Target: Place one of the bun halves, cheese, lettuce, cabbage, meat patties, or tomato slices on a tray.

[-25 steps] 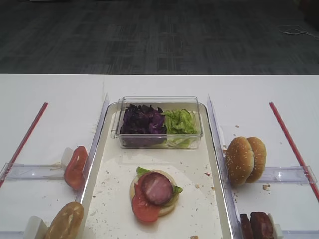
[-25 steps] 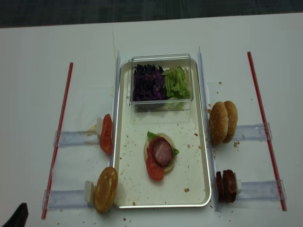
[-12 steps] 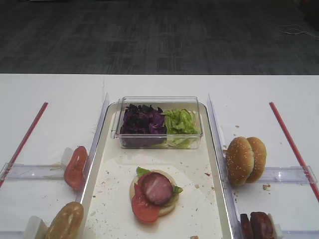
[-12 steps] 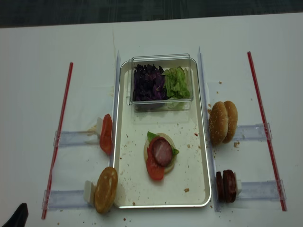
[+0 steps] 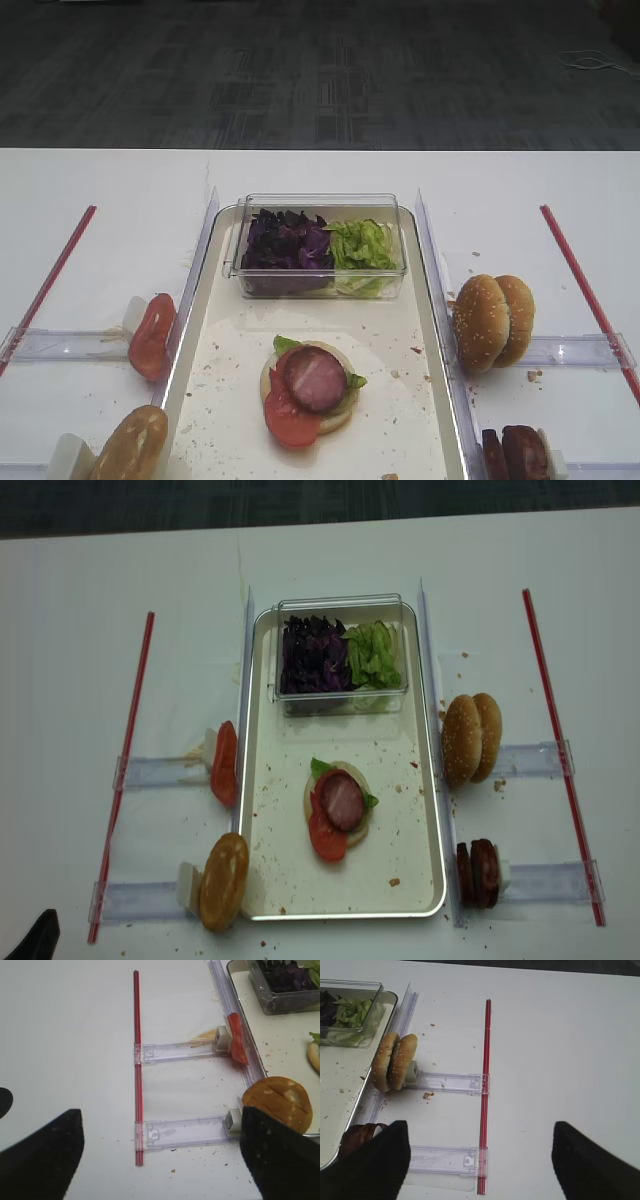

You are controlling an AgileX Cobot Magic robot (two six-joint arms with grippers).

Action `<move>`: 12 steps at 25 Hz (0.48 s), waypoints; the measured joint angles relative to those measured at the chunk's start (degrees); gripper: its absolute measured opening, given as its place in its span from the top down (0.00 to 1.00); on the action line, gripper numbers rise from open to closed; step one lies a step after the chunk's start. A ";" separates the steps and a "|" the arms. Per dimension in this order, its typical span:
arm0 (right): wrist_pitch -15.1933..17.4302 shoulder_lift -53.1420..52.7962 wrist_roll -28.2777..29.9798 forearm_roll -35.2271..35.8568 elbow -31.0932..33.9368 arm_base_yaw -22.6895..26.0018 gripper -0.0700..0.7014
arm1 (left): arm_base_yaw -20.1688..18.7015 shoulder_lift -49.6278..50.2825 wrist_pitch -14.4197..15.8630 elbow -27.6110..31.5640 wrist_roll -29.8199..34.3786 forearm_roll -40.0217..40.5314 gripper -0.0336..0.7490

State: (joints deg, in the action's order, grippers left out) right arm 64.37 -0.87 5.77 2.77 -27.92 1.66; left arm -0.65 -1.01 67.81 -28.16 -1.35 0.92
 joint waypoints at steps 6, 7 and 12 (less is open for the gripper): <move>0.00 0.00 0.00 0.00 0.00 0.00 0.12 | 0.00 0.00 0.00 0.00 0.00 0.00 0.17; 0.00 0.00 0.00 0.00 0.00 0.00 0.12 | 0.00 0.00 0.00 0.00 0.00 0.00 0.17; 0.00 0.00 0.00 0.00 0.00 0.00 0.12 | 0.00 0.00 0.00 0.00 0.00 0.00 0.17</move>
State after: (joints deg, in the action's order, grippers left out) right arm 64.37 -0.87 5.77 2.77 -27.92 1.66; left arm -0.65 -1.01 67.81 -28.16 -1.35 0.92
